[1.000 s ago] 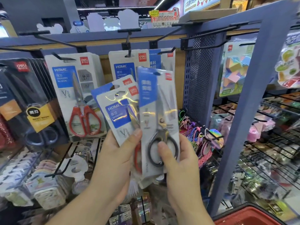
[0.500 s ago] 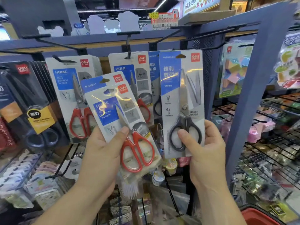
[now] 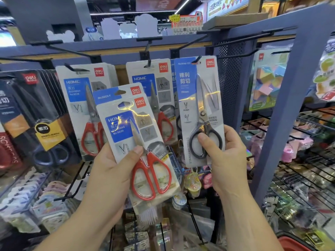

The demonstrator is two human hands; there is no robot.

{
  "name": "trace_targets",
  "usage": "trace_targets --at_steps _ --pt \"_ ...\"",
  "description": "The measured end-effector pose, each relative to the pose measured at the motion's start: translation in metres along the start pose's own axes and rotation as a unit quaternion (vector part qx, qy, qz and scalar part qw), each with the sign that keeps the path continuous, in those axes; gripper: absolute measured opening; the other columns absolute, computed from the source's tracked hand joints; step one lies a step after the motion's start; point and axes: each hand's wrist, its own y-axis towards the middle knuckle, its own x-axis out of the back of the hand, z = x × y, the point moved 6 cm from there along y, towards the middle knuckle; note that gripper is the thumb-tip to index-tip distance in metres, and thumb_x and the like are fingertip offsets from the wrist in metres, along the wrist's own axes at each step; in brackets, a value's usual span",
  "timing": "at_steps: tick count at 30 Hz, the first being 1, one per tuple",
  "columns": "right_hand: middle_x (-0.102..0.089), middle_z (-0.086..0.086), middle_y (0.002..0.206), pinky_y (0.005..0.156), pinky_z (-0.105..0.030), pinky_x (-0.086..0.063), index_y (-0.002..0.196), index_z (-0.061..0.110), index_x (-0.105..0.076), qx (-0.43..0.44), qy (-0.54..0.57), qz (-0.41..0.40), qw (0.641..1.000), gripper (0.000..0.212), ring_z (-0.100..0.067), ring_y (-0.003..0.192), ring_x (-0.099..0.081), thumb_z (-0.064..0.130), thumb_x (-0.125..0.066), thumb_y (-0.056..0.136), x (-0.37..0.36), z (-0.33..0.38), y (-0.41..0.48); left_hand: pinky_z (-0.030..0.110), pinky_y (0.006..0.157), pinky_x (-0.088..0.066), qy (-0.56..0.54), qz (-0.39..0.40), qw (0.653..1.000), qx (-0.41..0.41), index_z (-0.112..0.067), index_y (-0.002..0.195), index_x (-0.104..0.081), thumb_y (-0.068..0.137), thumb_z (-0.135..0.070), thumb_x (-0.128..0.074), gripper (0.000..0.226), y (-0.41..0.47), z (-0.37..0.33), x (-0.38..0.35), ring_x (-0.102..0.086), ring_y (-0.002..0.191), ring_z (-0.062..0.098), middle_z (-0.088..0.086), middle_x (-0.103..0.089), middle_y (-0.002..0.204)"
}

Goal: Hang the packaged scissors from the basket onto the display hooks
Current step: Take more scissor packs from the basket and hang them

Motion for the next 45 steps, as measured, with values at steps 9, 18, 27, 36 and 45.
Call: trace_targets --at_steps 9,18,27,36,45 --pt "-0.078 0.001 0.1 0.08 -0.036 -0.061 0.112 0.015 -0.07 -0.05 -0.084 0.038 0.995 0.024 -0.017 0.094 -0.075 0.018 -0.079 0.091 -0.01 -0.03 0.042 0.033 0.078 -0.065 -0.02 0.001 1.0 0.012 -0.024 0.126 -0.069 0.085 -0.021 -0.065 0.042 0.002 -0.003 0.004 -0.077 0.104 0.023 0.0 -0.079 0.118" --pt "-0.071 -0.001 0.12 0.096 -0.05 -0.06 0.13 0.023 -0.06 -0.157 -0.124 -0.015 0.98 0.066 -0.02 0.108 -0.071 0.046 -0.089 0.075 0.004 -0.079 0.072 0.036 0.084 -0.065 -0.015 0.0 1.0 0.02 -0.027 0.123 -0.071 0.085 -0.02 -0.066 0.039 -0.002 -0.005 0.005 -0.077 0.106 0.023 0.0 -0.079 0.119" --pt "-0.071 0.015 0.112 0.093 -0.026 -0.055 0.117 0.035 -0.067 -0.08 -0.083 0.008 0.993 0.053 -0.003 0.106 -0.067 0.055 -0.081 0.07 -0.035 -0.024 -0.05 0.035 0.077 -0.066 -0.026 -0.029 0.999 0.028 -0.022 0.12 -0.07 0.079 -0.021 -0.069 0.041 -0.002 0.002 0.003 -0.078 0.1 0.024 0.002 -0.08 0.113" --pt "-0.08 0.003 0.091 0.077 -0.026 -0.06 0.1 0.027 -0.075 -0.079 -0.027 0.047 0.995 0.035 -0.009 0.085 -0.074 0.02 -0.089 0.069 -0.049 -0.017 -0.079 0.038 0.071 -0.064 -0.076 0.018 0.994 0.075 -0.024 0.119 -0.072 0.084 -0.02 -0.074 0.035 -0.017 0.011 -0.022 -0.078 0.085 0.024 0.006 -0.08 0.107" --pt "-0.08 -0.003 0.096 0.081 -0.044 -0.064 0.114 0.017 -0.065 -0.124 0.059 0.009 0.991 0.041 -0.019 0.091 -0.076 0.022 -0.076 0.075 -0.027 -0.015 -0.07 0.042 0.084 -0.064 -0.054 0.003 0.994 0.097 -0.021 0.115 -0.078 0.101 -0.014 -0.053 0.029 -0.017 0.017 -0.014 -0.078 0.103 0.026 0.007 -0.08 0.115"
